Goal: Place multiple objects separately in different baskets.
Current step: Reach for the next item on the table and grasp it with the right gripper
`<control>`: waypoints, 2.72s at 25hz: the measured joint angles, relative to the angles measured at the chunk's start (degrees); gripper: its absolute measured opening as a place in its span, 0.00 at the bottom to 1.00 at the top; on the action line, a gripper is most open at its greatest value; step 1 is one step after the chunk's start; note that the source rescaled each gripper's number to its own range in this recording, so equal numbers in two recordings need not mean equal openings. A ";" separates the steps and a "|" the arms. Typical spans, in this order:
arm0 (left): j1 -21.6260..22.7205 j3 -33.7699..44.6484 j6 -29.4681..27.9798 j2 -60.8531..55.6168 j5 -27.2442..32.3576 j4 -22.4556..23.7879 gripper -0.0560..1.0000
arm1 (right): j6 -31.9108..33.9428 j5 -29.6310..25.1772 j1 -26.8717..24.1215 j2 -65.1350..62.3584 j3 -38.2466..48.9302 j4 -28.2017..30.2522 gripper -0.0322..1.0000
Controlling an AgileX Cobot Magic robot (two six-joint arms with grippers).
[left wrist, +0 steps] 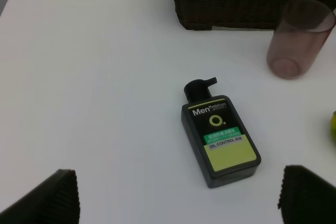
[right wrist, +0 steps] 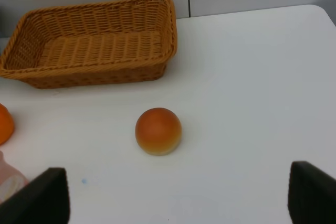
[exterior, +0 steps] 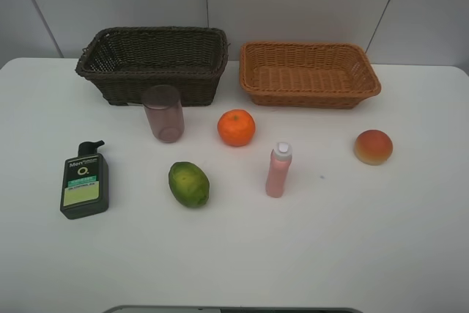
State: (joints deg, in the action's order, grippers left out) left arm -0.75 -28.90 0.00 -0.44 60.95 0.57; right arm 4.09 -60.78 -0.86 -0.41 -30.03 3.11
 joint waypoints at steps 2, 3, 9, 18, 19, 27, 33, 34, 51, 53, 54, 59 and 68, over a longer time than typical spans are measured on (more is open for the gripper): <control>0.00 0.00 0.00 0.00 0.00 0.00 0.97 | 0.00 0.00 0.00 0.00 0.00 0.00 0.88; 0.00 0.00 0.00 0.00 0.00 0.00 0.97 | 0.00 0.00 0.00 0.00 0.00 0.00 0.88; 0.00 0.00 0.00 0.00 0.00 0.00 0.97 | 0.00 0.00 0.00 0.00 0.00 0.00 0.88; 0.00 0.00 0.00 0.00 0.00 0.00 0.97 | 0.00 0.00 0.00 0.00 0.00 0.00 0.88; 0.00 0.00 0.00 0.00 0.00 0.00 0.97 | 0.00 0.00 0.00 0.00 0.00 0.00 0.88; 0.00 0.00 0.00 0.00 0.00 0.00 0.97 | 0.00 0.00 0.00 0.00 0.00 0.00 0.88; 0.00 0.00 0.00 0.00 0.00 0.00 0.97 | 0.00 0.00 0.00 0.00 0.00 0.00 0.88; 0.00 0.00 0.00 0.00 0.00 0.00 0.97 | 0.00 0.00 0.00 0.00 0.00 0.00 0.88; 0.00 0.00 0.00 0.00 0.00 0.00 0.97 | 0.00 -0.05 0.00 16.38 -10.47 4.23 0.88; 0.00 0.00 0.00 0.00 0.00 0.00 0.97 | 0.00 0.00 0.00 22.07 -13.79 4.87 0.88; 0.00 0.00 0.00 0.00 0.00 0.00 0.97 | 0.00 0.00 0.00 24.39 -15.25 4.87 0.88; 0.00 0.00 0.00 0.00 0.00 0.00 0.97 | 0.00 0.55 0.00 36.44 -18.39 4.92 0.88; 0.00 0.00 0.00 0.00 0.00 0.00 0.97 | 0.00 9.10 1.95 57.87 -18.39 4.13 0.88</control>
State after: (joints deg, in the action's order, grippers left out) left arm -0.75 -28.90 0.00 -0.44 60.95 0.57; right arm 4.09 -51.69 1.09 57.46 -48.42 7.24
